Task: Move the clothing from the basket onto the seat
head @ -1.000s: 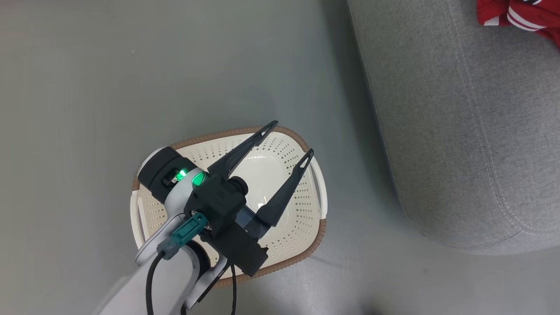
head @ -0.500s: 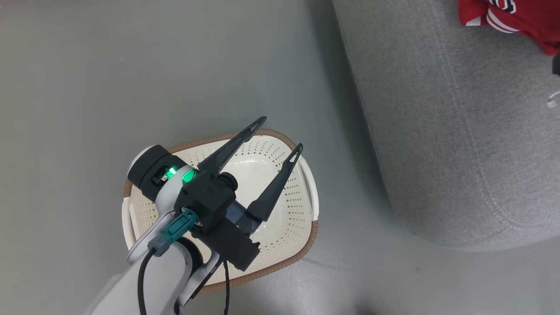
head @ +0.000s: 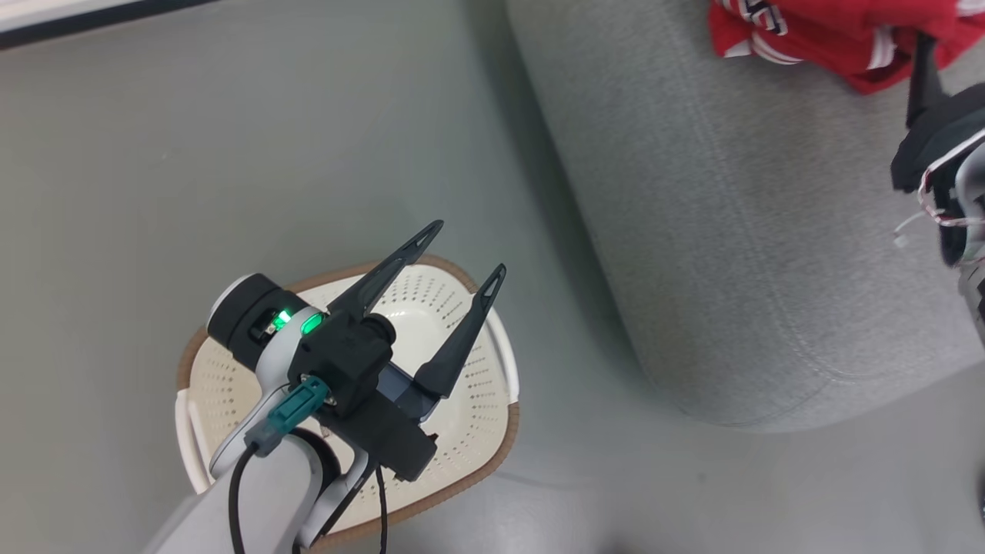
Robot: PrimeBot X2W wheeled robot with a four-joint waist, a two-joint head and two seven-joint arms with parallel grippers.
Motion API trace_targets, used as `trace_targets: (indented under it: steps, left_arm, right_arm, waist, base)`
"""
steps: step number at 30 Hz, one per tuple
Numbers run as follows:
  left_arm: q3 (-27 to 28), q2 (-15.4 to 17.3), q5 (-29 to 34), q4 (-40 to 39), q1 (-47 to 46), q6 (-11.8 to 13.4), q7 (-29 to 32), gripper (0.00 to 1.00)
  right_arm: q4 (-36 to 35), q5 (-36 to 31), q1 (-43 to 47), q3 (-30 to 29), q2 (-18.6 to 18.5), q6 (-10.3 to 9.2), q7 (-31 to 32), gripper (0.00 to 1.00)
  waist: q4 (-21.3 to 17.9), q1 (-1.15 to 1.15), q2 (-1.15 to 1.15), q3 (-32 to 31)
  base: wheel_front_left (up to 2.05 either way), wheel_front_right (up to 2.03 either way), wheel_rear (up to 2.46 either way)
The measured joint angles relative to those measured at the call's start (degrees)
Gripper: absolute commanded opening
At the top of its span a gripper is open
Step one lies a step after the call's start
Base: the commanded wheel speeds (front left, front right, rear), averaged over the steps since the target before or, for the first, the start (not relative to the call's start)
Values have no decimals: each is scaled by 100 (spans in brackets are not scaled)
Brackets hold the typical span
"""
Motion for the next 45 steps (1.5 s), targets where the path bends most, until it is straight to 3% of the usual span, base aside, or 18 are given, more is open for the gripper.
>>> trace_targets:
  steps: [13,24,37,45]
  left_arm:
    - [26,-23,-215,257,253,20,-144,100]
    - [174,-286,-421,637,372,123,-463,100]
    - [691,-393,-840,1071,1078,474,-943,100]
    - [1137,-222,-1048,1198,1698,710,-1093,100]
  right_arm:
    - [126,-23,399,58,101,171,-53,100]
    - [70,-42,436,59,60,266,-59,100]
    - [-324,-78,628,165,375,466,-83,100]
    - [-654,-127,1303,237,827,405,-85,100]
  waist:
    - [-459,0,0,-561]
    - [-525,-1,-2,-1286]
    - [6,-1,-1,-2107]
    - [559,0,-1,-2599]
  base:
    - [0,0,0]
    - [0,0,0]
    - [0,0,0]
    - [0,0,0]
